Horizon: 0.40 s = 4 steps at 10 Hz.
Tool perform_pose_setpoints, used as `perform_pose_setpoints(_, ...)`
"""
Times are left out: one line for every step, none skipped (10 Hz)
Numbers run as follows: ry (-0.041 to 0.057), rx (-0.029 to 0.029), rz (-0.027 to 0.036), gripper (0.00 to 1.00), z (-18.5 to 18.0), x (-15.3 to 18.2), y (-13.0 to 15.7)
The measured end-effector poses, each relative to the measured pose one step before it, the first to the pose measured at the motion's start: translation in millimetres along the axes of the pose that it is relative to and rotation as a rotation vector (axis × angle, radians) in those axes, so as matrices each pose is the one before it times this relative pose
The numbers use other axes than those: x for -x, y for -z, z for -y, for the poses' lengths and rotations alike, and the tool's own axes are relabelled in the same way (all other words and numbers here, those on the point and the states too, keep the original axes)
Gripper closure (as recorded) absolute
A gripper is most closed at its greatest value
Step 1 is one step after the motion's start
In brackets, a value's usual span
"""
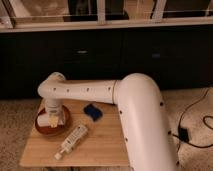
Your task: Place the ceramic cup in the ceramic bowl
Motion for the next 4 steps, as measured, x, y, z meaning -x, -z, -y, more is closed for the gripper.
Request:
perform_pose_setpoints(-0.00959,0.00101,0.00319,0.2,1.7,-2.27,0.64)
perform_pose_setpoints(-0.00973,0.00121,0.006,0.2,1.27,-1.91,1.04)
perform_pose_setpoints(-0.00437,0.00037,0.00689,0.2,0.18,0.48,0.65)
perform_pose_setpoints(-0.00482,-0.00131,0.00599,0.22,0.58,0.75,0.87)
